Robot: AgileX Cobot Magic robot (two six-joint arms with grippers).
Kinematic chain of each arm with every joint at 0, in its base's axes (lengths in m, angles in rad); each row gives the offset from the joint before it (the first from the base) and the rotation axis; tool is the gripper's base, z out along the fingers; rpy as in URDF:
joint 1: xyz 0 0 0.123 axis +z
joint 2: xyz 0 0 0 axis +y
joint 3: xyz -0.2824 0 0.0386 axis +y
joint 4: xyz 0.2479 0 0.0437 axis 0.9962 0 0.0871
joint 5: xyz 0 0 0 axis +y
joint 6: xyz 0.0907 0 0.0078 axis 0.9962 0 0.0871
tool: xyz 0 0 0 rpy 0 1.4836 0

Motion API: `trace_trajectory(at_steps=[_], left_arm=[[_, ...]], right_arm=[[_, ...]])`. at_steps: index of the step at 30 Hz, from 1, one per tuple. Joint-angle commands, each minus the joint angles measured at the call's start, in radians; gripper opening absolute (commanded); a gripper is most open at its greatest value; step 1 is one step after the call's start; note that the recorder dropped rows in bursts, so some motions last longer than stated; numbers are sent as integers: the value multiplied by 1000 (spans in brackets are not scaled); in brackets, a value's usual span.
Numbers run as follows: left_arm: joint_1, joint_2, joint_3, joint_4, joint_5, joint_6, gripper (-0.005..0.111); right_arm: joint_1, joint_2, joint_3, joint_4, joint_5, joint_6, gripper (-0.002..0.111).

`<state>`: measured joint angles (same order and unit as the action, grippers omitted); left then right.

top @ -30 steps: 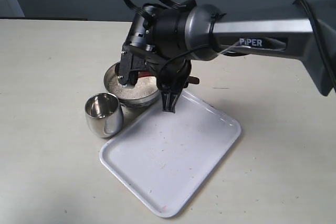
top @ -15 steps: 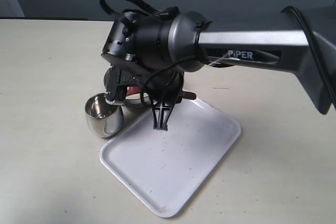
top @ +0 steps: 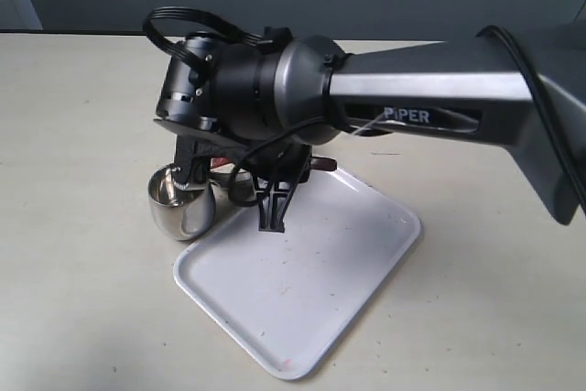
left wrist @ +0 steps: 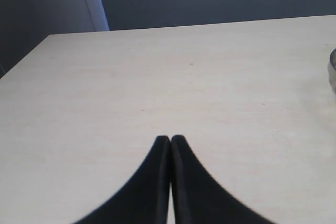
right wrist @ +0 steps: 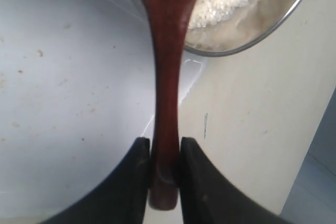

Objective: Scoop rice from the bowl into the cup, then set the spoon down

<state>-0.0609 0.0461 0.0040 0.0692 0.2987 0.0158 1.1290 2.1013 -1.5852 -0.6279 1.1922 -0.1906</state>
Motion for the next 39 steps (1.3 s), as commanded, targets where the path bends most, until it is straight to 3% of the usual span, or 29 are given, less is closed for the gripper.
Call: trace_trajectory(at_steps=[1, 39], left_arm=[[-2, 1, -4, 0, -11, -6, 1], [-2, 1, -4, 0, -11, -6, 1]], right_arm=[[23, -14, -6, -20, 4, 8, -1], [53, 4, -5, -130, -108, 61, -1]])
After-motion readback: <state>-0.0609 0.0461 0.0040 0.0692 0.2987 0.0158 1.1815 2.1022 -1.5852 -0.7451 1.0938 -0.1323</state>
